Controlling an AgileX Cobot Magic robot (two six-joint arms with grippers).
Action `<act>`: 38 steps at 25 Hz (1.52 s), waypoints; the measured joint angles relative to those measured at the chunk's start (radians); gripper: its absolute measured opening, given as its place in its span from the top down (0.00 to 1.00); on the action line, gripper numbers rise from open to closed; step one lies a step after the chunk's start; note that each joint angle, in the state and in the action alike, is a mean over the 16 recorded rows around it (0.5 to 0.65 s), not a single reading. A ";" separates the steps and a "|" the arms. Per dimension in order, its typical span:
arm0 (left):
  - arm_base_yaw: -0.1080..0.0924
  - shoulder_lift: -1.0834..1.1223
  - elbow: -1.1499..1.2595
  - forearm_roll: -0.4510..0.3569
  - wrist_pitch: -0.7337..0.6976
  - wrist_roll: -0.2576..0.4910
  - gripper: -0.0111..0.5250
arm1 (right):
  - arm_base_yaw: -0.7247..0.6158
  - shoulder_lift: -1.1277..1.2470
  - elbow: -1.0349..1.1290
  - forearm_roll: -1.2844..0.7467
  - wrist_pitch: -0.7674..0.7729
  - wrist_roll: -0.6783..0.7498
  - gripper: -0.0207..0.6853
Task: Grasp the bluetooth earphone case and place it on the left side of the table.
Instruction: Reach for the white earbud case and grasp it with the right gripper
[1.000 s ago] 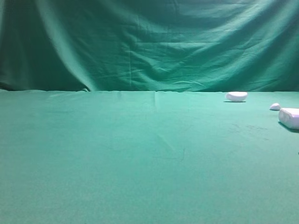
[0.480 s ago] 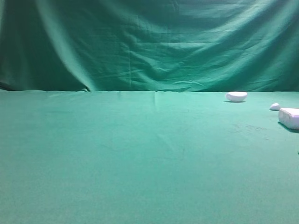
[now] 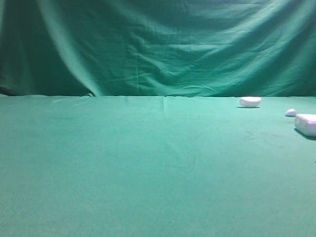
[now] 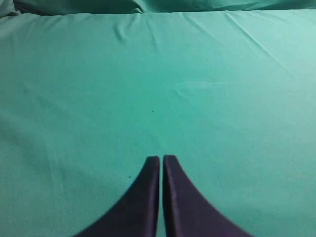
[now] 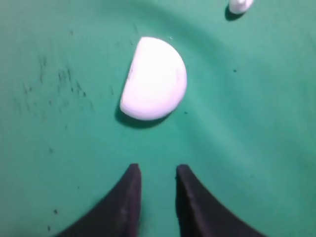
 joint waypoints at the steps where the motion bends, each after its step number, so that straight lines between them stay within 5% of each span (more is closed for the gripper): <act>1: 0.000 0.000 0.000 0.000 0.000 0.000 0.98 | 0.001 0.030 -0.014 -0.002 -0.007 0.005 0.43; 6: 0.000 0.000 0.000 0.000 0.000 0.000 0.98 | 0.002 0.148 -0.072 -0.004 -0.036 0.037 0.21; 11: 0.000 0.000 0.000 0.000 0.000 0.000 0.98 | -0.003 0.221 -0.106 -0.003 -0.060 0.072 0.15; 19: 0.000 0.000 0.000 0.000 0.000 0.000 0.98 | -0.014 0.272 -0.126 -0.002 -0.085 0.102 0.20; 28: 0.000 0.000 0.000 0.000 0.000 0.000 0.98 | -0.019 0.286 -0.150 -0.002 -0.071 0.115 0.39; 38: 0.000 0.000 0.000 0.000 0.000 0.000 0.98 | 0.042 0.293 -0.380 0.026 0.021 0.069 0.52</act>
